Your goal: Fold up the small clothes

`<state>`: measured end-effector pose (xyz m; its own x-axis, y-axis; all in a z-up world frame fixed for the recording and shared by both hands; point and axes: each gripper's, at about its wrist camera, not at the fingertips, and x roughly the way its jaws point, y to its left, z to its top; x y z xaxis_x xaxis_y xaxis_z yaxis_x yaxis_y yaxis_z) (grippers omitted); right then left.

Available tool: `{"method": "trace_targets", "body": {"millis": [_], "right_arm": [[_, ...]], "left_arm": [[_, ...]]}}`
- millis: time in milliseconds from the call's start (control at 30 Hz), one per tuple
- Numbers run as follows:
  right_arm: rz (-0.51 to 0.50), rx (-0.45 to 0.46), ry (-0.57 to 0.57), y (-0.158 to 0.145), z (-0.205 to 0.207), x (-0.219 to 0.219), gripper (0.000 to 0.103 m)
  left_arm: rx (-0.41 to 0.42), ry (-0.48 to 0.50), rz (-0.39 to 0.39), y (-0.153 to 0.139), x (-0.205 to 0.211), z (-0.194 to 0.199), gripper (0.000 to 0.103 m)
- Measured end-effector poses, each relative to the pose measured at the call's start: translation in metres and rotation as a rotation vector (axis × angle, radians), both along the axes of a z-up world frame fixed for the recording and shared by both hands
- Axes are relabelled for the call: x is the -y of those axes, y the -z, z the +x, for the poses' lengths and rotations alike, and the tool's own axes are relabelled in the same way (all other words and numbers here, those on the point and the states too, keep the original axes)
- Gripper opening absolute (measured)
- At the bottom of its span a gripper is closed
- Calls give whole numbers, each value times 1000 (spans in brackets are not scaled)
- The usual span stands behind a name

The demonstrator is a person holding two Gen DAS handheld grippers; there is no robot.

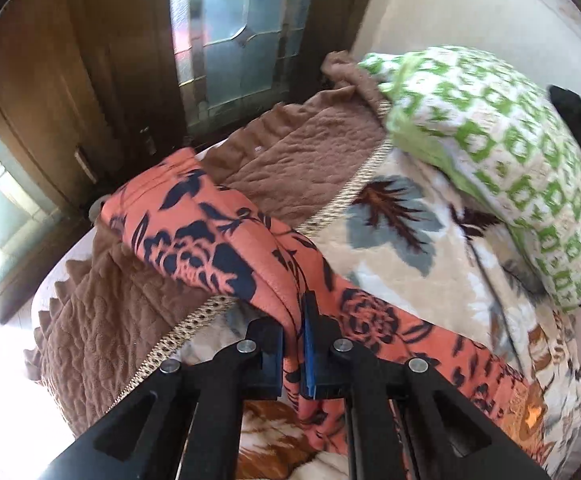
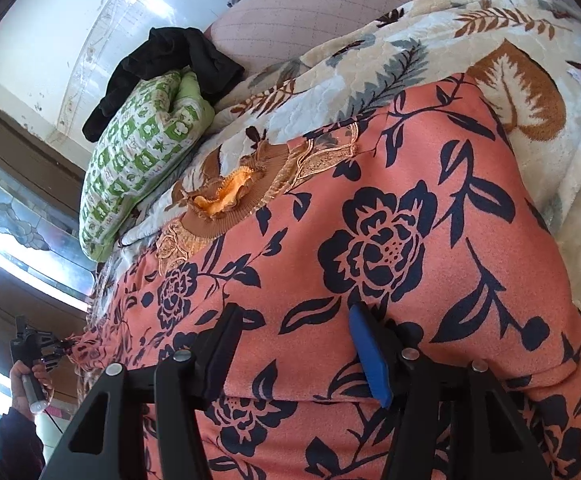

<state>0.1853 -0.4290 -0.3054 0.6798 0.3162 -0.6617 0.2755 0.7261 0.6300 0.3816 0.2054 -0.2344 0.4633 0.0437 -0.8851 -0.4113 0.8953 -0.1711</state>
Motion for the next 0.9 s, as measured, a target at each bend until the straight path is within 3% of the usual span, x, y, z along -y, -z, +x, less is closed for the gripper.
{"method": "trace_targets", "body": {"millis": [167,333,400,433,467,500,533,600,700,900], "right_arm": [[59,7,60,-4,-10,20,59],[88,53,120,-17,-21,38,59],[124,84,142,-21,-27,49,62],[147,103,157,-24,-30,55,62],[171,127,176,-26,-34,62,71],[187,147,199,-28,-38,68,78],[197,167,226,-31,-43,73,79],[208,199,260,-36,-50,82,79],[221,216,263,-42,-52,91,79],[170,200,190,-45,-42,74,79]], "left_arm": [[96,290,42,-72,110,-13,8],[158,681,88,-130,259,-55,12],[172,883,94,-146,315,-77,42],[205,945,125,-154,335,-91,72],[260,976,167,-162,351,-103,89],[324,1001,201,-169,360,-116,90],[370,1032,222,-173,366,-126,91],[400,1057,231,-172,371,-135,91],[369,1005,210,-155,358,-127,91],[285,680,157,-69,295,-94,90]]}}
